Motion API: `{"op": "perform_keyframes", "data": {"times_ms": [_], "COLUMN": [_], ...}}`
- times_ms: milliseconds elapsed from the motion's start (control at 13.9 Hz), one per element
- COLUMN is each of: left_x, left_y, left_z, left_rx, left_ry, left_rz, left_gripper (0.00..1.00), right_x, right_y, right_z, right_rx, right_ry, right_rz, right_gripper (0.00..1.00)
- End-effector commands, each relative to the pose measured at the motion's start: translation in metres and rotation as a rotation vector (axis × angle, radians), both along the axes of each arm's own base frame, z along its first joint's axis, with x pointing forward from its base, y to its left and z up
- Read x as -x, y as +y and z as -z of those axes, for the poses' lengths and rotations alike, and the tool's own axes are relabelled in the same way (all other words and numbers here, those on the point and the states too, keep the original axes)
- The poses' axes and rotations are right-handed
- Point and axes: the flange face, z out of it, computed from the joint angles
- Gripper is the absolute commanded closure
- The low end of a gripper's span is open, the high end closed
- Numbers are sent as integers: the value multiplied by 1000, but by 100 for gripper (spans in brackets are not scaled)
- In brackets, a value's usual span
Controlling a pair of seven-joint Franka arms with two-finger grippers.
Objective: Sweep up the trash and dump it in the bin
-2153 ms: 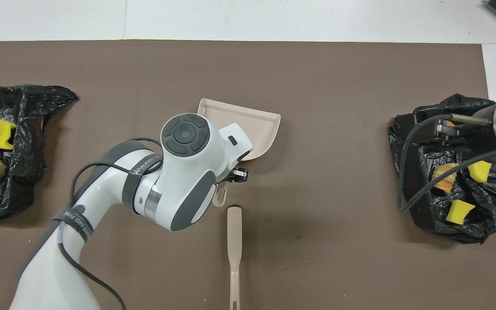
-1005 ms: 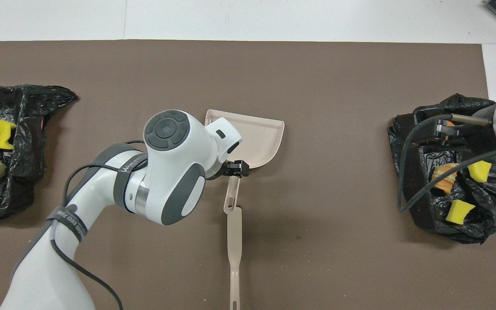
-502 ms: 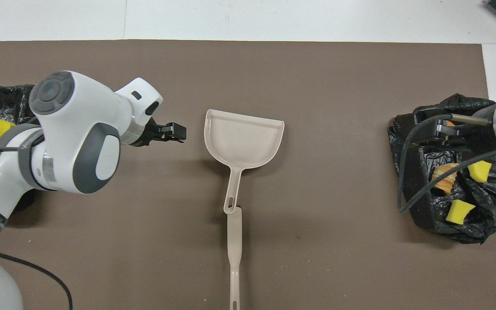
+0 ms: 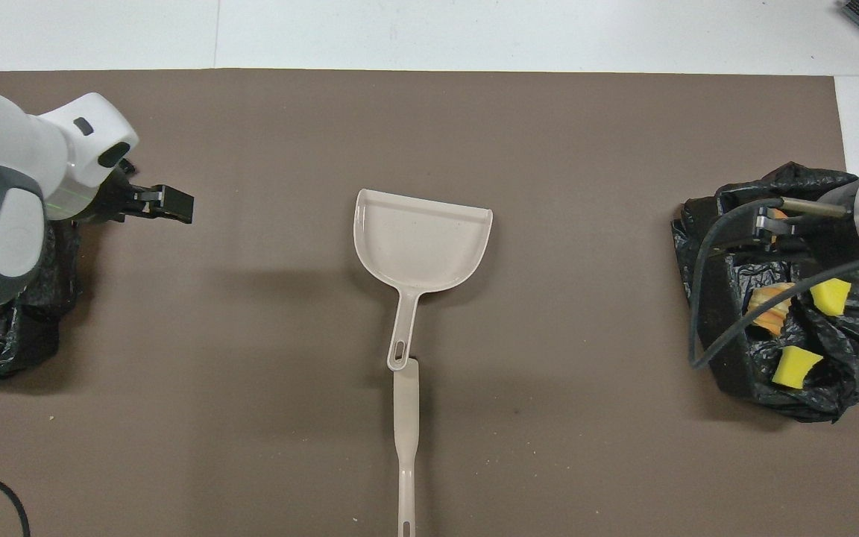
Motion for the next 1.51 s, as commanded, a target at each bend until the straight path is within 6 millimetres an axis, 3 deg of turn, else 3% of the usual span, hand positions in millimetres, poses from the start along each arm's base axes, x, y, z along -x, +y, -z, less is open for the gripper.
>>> {"op": "perform_keyframes", "data": {"times_ms": [0,144,502,646,1436], "left_x": [7,17,57,72,81], "left_y": [23,28,70,70,54], "left_z": [-32,-55,-98,-119,-120], "left_rx": [-44,-67,-61,-58,-61], "left_ry": [14,44,114,102,116], "left_rz": [28,21,-49,-49,-5], "left_gripper": [0,0,0,0,0], "right_x": [0,0,0,0,0], "right_y": [-1,-1,-1,0,0], "right_z": [-4,-4,-4,-4,-3], "right_rx": [-2,-2,-2,-4,-13], "right_ry": [0,0,0,-1,1], "right_rz": [-24,-24,-24,-24,-22], "right_gripper": [0,0,0,0,0]}}
